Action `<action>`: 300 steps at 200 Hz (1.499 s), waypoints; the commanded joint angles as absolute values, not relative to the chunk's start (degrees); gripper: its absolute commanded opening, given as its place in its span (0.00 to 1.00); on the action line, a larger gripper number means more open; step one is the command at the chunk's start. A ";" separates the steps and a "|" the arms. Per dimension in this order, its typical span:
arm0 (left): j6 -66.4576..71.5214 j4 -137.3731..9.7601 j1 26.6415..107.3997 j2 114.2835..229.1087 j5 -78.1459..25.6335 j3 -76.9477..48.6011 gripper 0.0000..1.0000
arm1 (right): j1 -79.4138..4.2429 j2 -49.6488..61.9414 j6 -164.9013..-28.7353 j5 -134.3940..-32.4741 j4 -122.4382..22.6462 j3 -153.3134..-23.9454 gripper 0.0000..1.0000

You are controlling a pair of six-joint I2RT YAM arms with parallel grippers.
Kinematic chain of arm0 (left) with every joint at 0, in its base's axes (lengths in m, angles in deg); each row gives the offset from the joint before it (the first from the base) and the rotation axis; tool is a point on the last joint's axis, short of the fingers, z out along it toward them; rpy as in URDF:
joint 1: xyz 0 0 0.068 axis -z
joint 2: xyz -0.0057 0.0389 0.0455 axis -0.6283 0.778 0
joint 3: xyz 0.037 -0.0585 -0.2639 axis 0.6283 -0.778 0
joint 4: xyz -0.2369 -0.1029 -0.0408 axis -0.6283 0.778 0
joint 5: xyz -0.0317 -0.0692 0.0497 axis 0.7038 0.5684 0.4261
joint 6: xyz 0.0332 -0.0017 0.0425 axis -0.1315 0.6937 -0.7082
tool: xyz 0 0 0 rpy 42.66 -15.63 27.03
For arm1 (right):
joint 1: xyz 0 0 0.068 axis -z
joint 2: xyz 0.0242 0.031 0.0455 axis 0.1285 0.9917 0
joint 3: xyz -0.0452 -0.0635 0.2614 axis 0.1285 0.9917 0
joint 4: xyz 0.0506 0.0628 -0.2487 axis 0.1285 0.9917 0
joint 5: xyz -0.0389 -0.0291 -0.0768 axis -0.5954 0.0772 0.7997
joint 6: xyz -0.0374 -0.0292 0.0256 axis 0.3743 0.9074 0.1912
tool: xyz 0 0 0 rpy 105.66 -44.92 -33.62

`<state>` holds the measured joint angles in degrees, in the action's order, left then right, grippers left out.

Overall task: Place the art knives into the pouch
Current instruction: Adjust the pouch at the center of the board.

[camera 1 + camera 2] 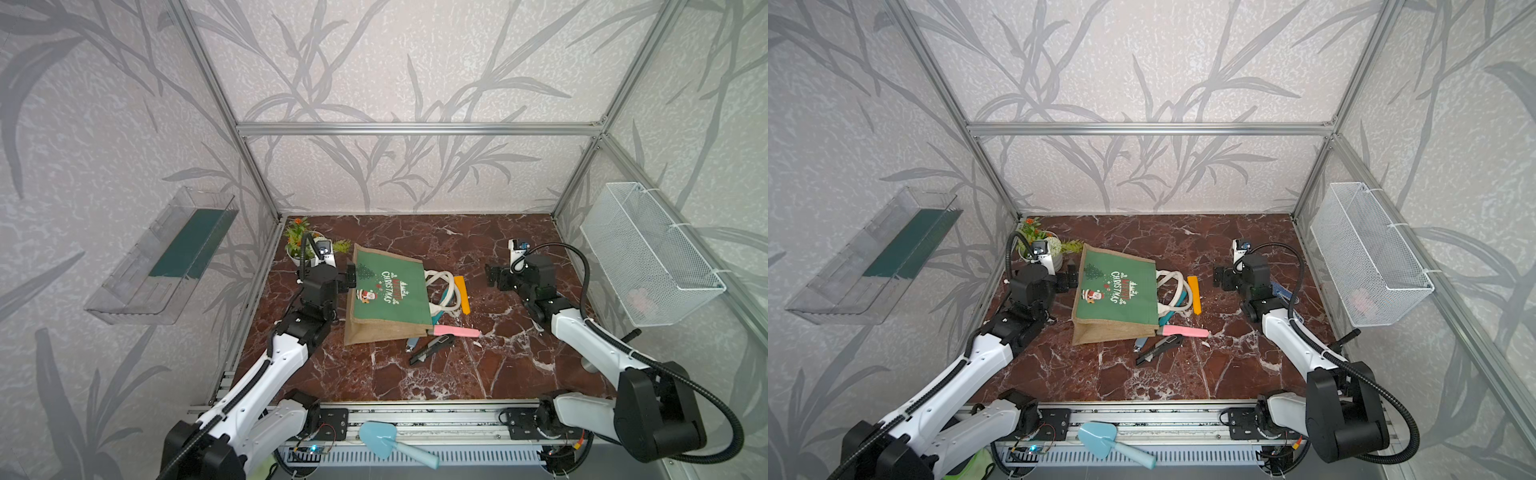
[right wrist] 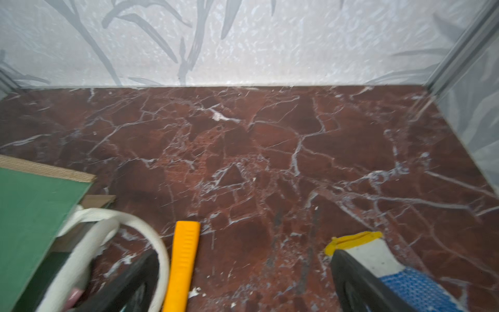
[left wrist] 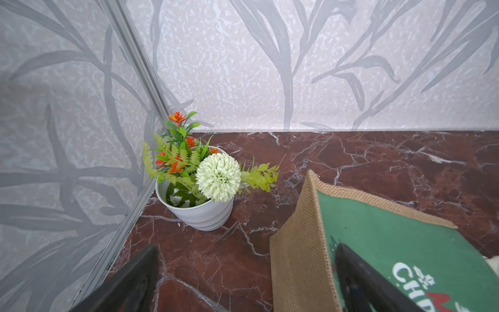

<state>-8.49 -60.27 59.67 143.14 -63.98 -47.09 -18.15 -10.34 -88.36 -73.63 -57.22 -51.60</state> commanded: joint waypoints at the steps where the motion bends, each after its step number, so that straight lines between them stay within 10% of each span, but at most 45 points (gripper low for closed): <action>1: -4.00 -46.30 62.43 143.08 -69.64 -43.31 0.98 | -19.92 -10.64 -95.14 -81.30 -45.10 -52.64 0.98; 133: -1.00 -25.70 85.36 155.04 -70.89 -25.54 0.98 | -31.00 1.30 -110.13 -93.54 -47.44 -53.83 0.58; 300: -0.02 -26.53 86.47 154.78 -64.81 -27.24 0.98 | -34.19 4.56 -139.19 -87.08 -74.27 -40.61 0.62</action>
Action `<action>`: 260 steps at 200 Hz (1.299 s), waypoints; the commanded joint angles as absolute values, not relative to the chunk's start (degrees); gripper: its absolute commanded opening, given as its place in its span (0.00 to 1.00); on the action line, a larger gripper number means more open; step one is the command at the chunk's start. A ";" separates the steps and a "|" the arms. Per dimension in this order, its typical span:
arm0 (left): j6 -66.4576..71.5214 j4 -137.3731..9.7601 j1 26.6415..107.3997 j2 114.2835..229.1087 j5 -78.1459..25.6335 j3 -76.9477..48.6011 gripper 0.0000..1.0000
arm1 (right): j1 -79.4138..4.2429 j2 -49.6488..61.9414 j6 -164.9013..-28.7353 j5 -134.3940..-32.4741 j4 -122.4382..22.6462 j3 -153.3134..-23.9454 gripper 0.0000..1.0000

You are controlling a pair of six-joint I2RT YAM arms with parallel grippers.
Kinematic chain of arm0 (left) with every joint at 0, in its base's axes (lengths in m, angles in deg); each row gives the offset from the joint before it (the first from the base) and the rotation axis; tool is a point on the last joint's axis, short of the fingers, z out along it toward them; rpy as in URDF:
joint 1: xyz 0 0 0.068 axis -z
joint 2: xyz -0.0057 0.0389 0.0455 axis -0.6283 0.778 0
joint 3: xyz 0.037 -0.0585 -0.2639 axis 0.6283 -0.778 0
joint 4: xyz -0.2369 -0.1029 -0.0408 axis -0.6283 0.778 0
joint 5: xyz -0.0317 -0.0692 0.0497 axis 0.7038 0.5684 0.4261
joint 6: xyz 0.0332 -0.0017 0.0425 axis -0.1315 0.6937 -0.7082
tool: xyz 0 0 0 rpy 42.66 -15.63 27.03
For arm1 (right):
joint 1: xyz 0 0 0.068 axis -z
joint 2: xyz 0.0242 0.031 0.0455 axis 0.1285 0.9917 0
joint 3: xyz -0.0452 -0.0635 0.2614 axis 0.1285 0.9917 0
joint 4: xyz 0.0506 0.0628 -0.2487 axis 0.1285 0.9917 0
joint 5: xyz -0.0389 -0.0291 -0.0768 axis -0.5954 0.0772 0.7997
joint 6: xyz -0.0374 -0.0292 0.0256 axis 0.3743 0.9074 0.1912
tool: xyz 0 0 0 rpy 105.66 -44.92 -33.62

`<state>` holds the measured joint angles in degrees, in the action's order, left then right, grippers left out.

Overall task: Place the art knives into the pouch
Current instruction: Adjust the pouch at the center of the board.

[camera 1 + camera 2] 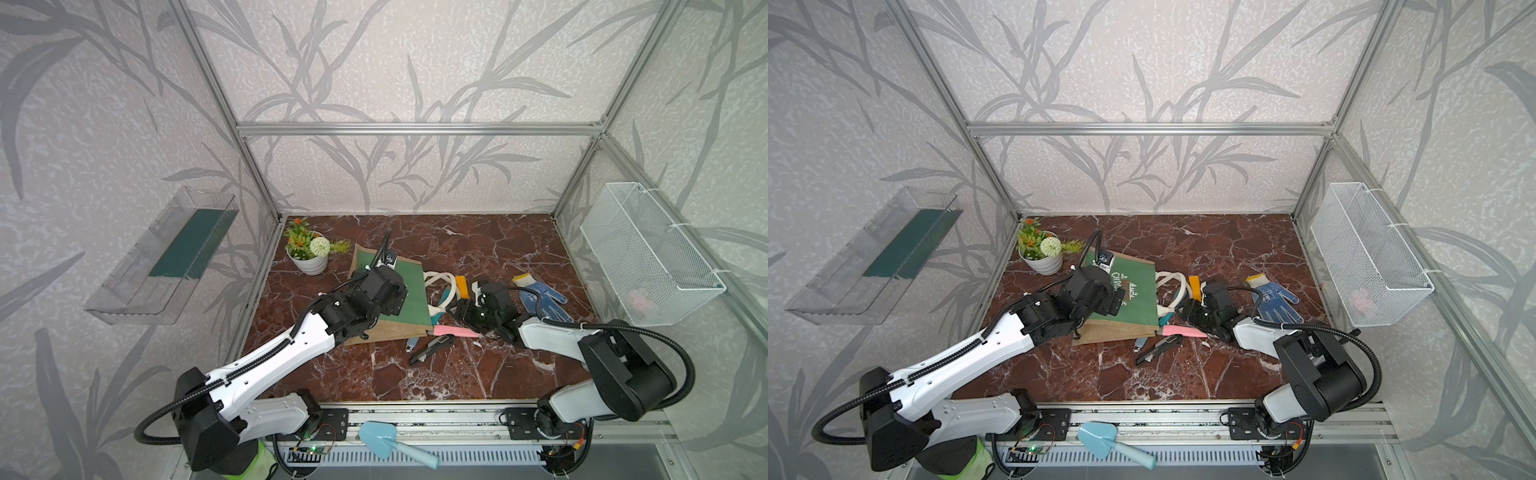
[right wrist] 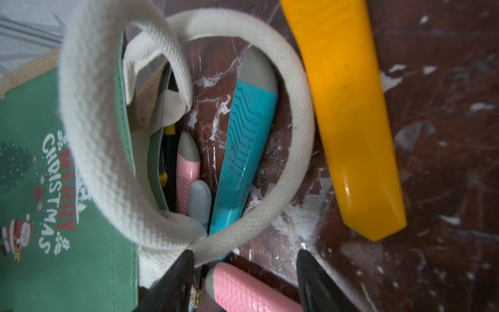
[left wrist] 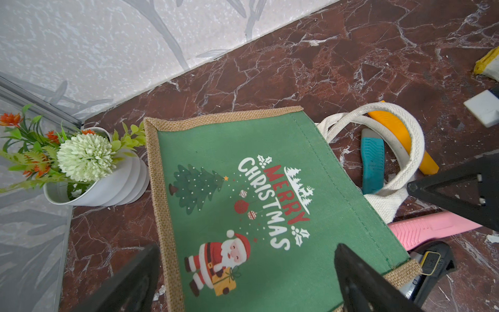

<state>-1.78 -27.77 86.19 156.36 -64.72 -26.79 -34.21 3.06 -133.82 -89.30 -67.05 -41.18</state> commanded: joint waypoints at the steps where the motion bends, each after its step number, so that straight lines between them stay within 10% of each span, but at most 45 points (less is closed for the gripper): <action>1: -0.02 -26.51 86.47 154.79 -64.83 -27.29 0.98 | -34.15 4.64 -139.28 -87.04 -74.35 -40.57 0.62; 167: -0.88 -24.91 86.58 157.35 -66.39 -26.66 0.99 | -34.47 13.50 -134.61 -78.20 -65.63 -47.89 0.34; 209: -1.36 -24.95 86.57 157.84 -67.33 -26.90 0.99 | -34.68 14.02 -133.10 -76.25 -61.54 -49.49 0.12; 260: -1.93 -25.91 86.56 159.19 -68.30 -26.87 0.99 | -42.81 5.56 -124.64 -58.26 -44.20 -56.58 0.00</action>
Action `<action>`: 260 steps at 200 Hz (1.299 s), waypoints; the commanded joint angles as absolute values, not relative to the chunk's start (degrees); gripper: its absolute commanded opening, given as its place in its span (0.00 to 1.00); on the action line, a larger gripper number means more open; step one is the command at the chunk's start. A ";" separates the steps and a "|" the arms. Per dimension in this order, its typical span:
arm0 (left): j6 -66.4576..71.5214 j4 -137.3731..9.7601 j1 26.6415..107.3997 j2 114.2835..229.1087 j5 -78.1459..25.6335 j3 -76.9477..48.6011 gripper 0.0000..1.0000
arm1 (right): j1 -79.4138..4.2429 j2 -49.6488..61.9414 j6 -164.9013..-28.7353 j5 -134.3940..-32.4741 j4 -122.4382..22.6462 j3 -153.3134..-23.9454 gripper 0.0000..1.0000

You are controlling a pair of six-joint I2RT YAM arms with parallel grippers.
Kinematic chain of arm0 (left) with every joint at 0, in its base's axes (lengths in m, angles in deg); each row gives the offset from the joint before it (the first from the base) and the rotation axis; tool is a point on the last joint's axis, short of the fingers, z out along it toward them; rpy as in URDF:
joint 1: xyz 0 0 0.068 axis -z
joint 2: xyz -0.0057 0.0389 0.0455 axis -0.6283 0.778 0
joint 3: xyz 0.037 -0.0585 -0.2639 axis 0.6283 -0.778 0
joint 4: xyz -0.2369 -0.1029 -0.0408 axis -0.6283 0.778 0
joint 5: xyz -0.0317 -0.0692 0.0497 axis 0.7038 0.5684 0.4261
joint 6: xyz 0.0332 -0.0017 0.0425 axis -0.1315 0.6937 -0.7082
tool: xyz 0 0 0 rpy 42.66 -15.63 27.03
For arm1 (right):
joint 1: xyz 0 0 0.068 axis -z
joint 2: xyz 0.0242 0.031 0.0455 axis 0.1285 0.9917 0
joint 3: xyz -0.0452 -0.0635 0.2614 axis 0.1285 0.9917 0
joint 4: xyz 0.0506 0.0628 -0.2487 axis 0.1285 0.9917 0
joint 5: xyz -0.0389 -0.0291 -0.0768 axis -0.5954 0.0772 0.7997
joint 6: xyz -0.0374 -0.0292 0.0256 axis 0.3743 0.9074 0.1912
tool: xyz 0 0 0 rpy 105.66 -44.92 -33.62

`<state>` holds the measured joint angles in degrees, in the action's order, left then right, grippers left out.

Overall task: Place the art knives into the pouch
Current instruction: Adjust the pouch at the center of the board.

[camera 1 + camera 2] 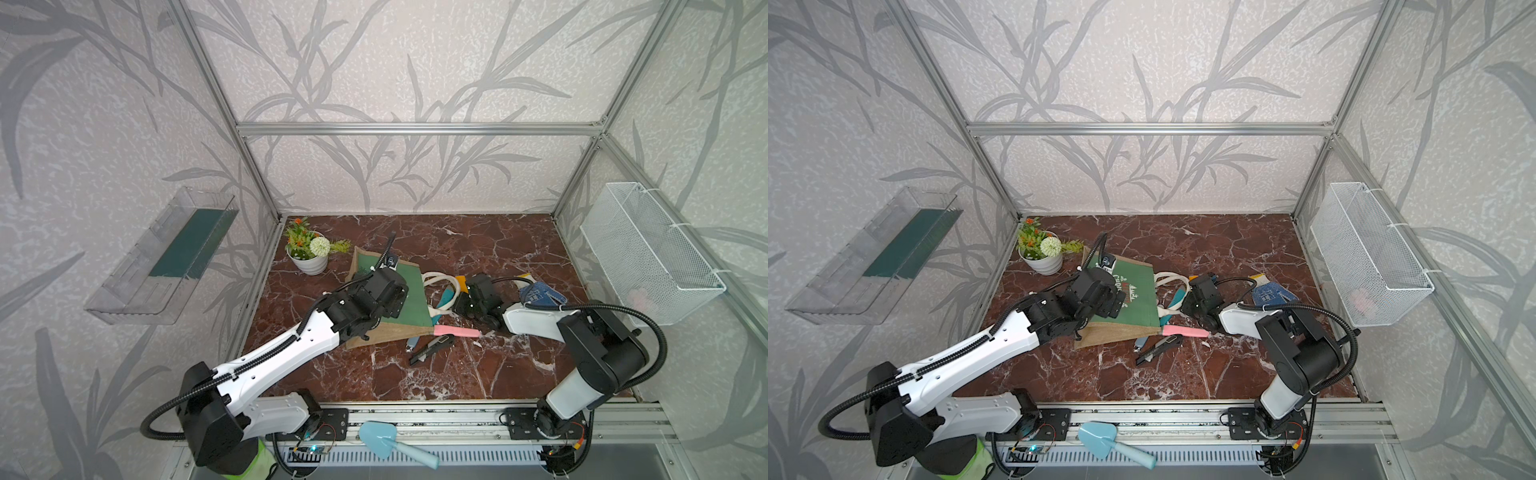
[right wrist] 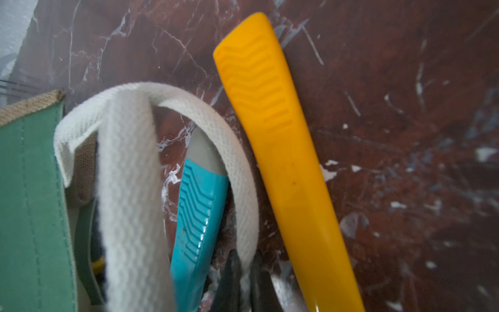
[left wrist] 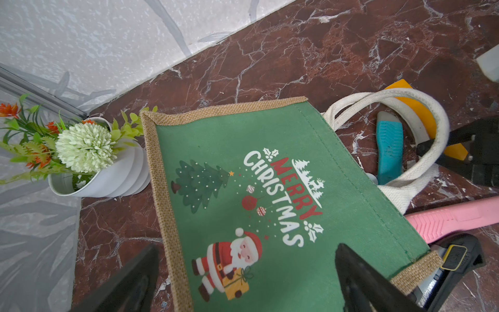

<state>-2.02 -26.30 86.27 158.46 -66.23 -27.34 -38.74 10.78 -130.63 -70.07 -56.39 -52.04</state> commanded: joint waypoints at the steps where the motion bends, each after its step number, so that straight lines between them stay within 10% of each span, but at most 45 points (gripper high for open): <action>1: -1.94 -25.98 86.56 159.23 -68.38 -26.89 0.99 | -43.03 5.41 -124.49 -57.77 -43.81 -56.77 0.00; 107: -0.97 -31.75 86.05 160.23 -71.37 -28.65 0.99 | -52.91 -1.80 -116.36 -44.06 -22.19 -71.94 0.00; 205: 10.99 -32.19 82.97 140.84 -73.74 -44.18 0.99 | -59.99 10.92 -101.42 -55.07 -16.71 -90.78 0.00; 260: 13.52 -33.01 82.37 132.44 -75.89 -49.55 0.99 | -62.01 18.43 -95.05 -65.37 -12.00 -100.36 0.53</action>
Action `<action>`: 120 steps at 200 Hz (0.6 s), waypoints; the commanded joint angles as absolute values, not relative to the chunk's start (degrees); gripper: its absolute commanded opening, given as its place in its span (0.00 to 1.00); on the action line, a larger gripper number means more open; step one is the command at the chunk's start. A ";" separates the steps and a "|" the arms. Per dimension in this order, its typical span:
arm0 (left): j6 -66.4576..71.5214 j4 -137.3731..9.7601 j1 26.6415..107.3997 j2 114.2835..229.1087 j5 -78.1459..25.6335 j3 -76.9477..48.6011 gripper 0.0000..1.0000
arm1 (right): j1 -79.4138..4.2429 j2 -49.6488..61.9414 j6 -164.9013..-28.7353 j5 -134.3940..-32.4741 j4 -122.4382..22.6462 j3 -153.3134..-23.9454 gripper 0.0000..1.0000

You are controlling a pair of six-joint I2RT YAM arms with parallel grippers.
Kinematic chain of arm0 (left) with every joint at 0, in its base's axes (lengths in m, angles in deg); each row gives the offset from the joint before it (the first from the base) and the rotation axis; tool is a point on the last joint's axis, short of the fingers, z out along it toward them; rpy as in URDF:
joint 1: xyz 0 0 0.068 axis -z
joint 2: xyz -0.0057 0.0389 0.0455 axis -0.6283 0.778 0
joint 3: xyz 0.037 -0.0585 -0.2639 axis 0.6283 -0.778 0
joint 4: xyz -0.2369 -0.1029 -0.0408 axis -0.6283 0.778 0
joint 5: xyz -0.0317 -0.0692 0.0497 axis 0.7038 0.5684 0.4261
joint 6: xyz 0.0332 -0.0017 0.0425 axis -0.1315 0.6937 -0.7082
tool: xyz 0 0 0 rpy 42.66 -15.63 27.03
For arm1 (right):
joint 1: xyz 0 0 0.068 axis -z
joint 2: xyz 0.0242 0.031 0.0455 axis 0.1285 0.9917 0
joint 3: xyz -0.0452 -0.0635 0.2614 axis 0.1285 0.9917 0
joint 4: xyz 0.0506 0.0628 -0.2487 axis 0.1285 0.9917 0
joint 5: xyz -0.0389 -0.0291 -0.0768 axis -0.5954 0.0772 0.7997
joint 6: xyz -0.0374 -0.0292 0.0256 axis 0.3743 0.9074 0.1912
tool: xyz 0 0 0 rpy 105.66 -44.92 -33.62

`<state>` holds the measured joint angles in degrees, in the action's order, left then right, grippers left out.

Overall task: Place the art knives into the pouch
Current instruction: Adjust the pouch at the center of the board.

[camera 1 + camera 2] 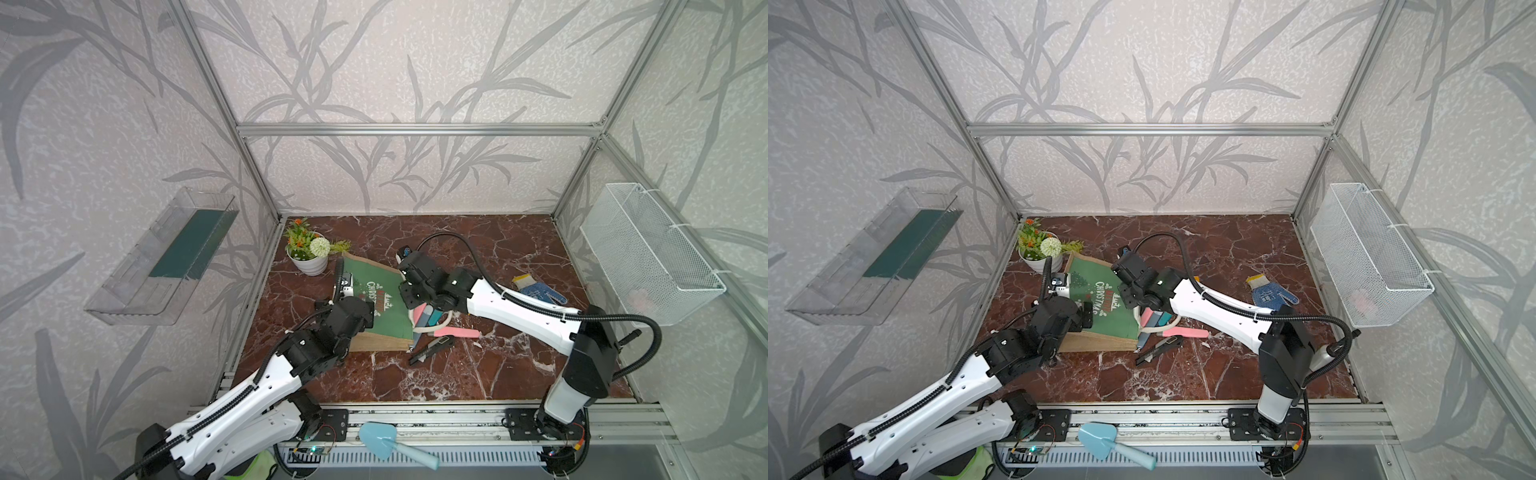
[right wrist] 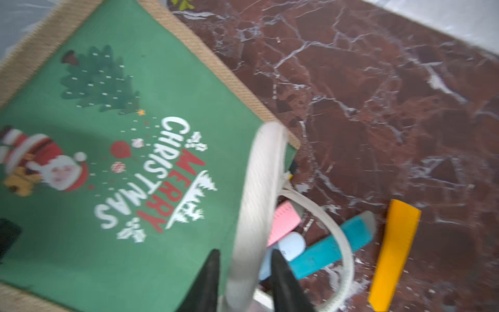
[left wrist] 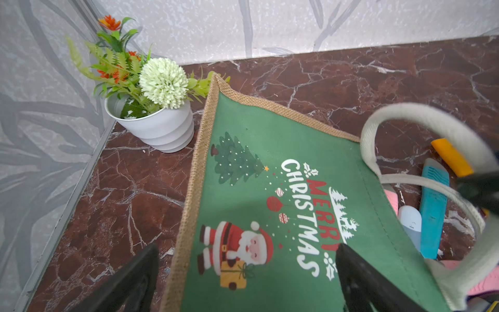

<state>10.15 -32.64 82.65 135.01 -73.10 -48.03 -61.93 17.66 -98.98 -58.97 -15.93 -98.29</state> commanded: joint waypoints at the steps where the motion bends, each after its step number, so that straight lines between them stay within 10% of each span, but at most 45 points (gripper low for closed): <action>1: 13.52 -32.96 82.35 132.37 -75.91 -49.65 0.99 | -62.03 18.39 -95.02 -65.55 -12.10 -100.37 0.53; 120: 13.18 -30.18 81.90 129.66 -78.12 -49.29 0.99 | -61.06 16.41 -95.38 -73.77 -9.47 -105.40 1.00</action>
<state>11.90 -31.46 82.27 129.87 -76.09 -49.63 -62.10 18.29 -94.59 -75.36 -13.39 -103.36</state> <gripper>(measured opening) 0.992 0.997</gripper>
